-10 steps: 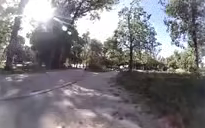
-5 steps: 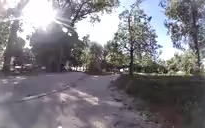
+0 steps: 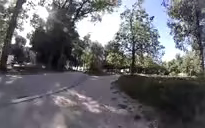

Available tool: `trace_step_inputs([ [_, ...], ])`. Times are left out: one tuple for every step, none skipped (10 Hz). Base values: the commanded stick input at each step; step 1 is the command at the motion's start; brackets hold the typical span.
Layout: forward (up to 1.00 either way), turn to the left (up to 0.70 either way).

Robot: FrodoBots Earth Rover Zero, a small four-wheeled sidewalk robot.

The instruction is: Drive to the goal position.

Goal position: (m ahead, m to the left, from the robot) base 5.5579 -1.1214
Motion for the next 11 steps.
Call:
trace_step_inputs([
  [0.70,0.00],
  [0.70,0.09],
  [0.70,0.21],
  [0.70,0.32],
  [0.70,0.31],
  [0.70,0.26],
  [0.70,0.21],
  [0.70,0.16],
  [0.70,0.11],
  [0.70,0.06],
  [0.70,0.01],
])
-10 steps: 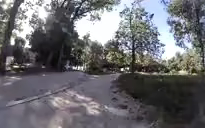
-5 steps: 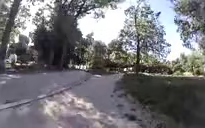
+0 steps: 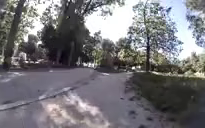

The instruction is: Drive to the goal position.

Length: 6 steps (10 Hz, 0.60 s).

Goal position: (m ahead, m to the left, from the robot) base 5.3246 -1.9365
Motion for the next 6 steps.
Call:
trace_step_inputs([
  [0.70,0.00],
  [0.70,0.00],
  [0.70,0.00],
  [0.70,0.00],
  [0.70,0.00],
  [0.70,0.00],
])
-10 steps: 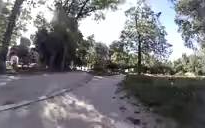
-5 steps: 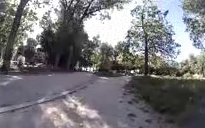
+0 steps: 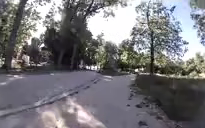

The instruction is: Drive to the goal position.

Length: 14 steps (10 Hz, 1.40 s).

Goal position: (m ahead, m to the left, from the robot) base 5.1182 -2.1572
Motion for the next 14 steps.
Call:
trace_step_inputs([
  [0.70,0.00],
  [0.70,0.00],
  [0.70,0.00],
  [0.70,0.00],
  [0.70,0.00],
  [0.70,0.00],
  [0.70,0.00],
  [0.70,-0.27],
  [0.70,-0.35],
  [0.70,-0.35],
  [0.70,-0.35],
  [0.70,-0.35],
  [0.70,-0.24],
  [0.70,0.00],
])
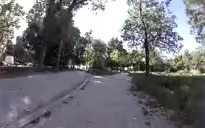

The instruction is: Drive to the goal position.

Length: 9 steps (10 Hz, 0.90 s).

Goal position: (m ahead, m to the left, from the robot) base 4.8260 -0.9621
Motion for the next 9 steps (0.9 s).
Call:
trace_step_inputs([
  [0.70,0.00],
  [0.70,0.00],
  [0.70,0.00],
  [0.70,0.00],
  [0.70,0.00],
  [0.70,0.00],
  [0.70,0.00],
  [0.70,0.00],
  [0.70,-0.22],
])
